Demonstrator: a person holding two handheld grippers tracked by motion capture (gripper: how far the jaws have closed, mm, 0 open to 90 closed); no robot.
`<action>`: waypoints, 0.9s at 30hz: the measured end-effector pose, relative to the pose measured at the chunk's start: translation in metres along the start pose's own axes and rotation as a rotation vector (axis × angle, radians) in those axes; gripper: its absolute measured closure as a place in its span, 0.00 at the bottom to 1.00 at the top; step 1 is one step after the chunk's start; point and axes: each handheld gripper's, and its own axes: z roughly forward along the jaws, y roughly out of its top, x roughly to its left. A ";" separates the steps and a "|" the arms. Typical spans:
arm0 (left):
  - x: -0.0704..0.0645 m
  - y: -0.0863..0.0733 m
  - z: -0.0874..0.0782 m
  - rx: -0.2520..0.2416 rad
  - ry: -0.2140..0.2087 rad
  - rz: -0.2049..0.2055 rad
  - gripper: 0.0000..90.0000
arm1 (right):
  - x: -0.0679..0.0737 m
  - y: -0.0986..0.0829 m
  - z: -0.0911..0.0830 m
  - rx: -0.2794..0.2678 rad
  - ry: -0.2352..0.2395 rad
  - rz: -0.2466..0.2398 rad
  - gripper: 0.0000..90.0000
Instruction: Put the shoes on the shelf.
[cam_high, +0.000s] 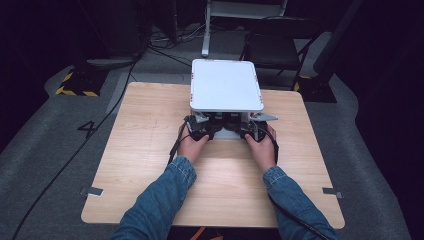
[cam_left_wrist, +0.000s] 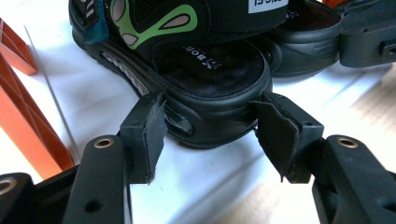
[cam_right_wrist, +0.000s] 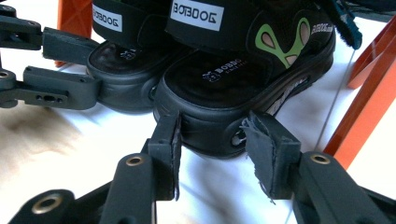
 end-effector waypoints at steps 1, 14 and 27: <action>0.002 0.001 0.000 0.006 -0.010 0.004 0.48 | -0.001 0.001 0.002 -0.001 -0.003 -0.002 0.63; -0.001 -0.010 -0.028 -0.044 -0.063 -0.079 0.46 | 0.009 0.007 -0.018 0.036 0.017 -0.010 0.50; -0.036 -0.007 -0.131 -0.071 -0.087 0.096 0.34 | 0.031 0.015 -0.092 -0.068 0.046 -0.042 0.42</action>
